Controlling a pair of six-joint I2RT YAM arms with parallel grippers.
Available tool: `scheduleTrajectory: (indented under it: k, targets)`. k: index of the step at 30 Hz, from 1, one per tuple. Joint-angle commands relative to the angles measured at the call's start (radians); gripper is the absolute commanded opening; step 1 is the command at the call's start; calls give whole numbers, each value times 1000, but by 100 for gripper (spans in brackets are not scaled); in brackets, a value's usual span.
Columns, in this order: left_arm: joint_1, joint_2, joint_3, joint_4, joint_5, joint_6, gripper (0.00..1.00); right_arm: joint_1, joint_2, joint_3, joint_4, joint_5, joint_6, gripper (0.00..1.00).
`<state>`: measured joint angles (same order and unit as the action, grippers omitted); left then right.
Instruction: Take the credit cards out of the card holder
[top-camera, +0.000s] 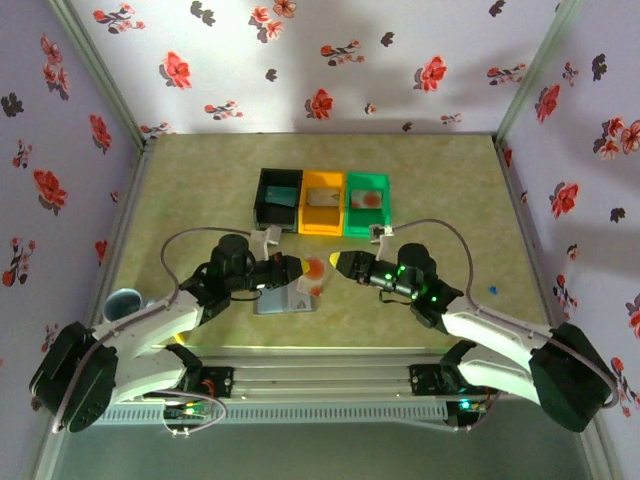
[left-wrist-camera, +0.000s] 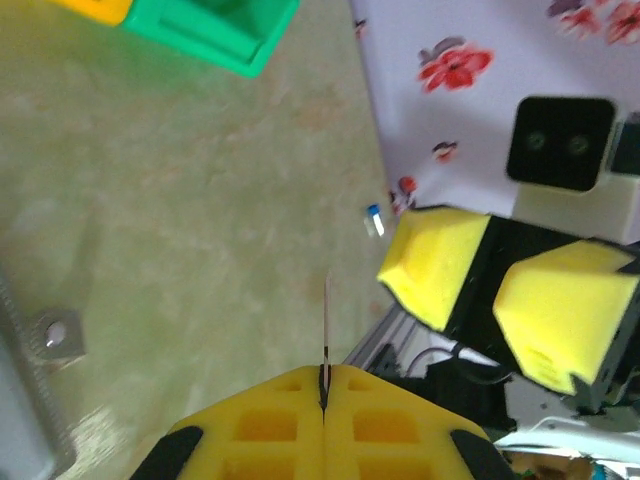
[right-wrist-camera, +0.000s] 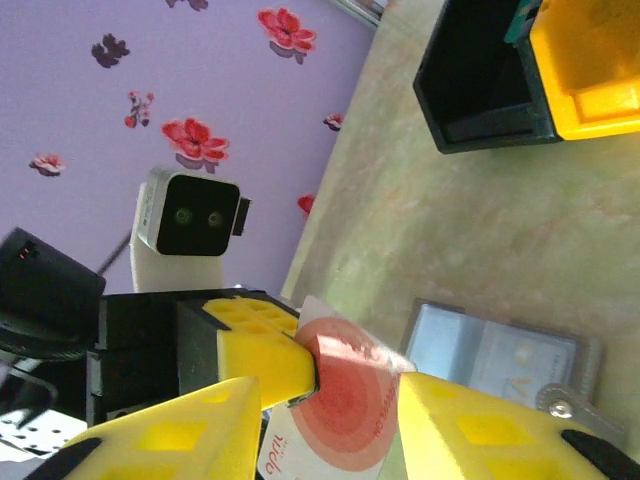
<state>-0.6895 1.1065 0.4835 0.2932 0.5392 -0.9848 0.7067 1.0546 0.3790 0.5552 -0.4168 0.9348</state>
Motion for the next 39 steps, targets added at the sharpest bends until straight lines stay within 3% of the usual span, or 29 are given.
scheduleTrajectory:
  k: [1,6,11,22,39]
  targets:
    - [-4,-11,83,-282,49,169,0,-14,-1,19,-40,-72,-76,47]
    - [-4,34,187,-485,123,308,0,-20,67,31,-34,-188,-140,56]
    - [-6,76,253,-603,190,395,0,-21,154,35,15,-286,-158,57]
    - [-7,90,265,-579,275,372,0,-21,221,11,158,-402,-137,49]
    - [-5,107,294,-590,328,373,0,-17,233,-6,204,-477,-127,40]
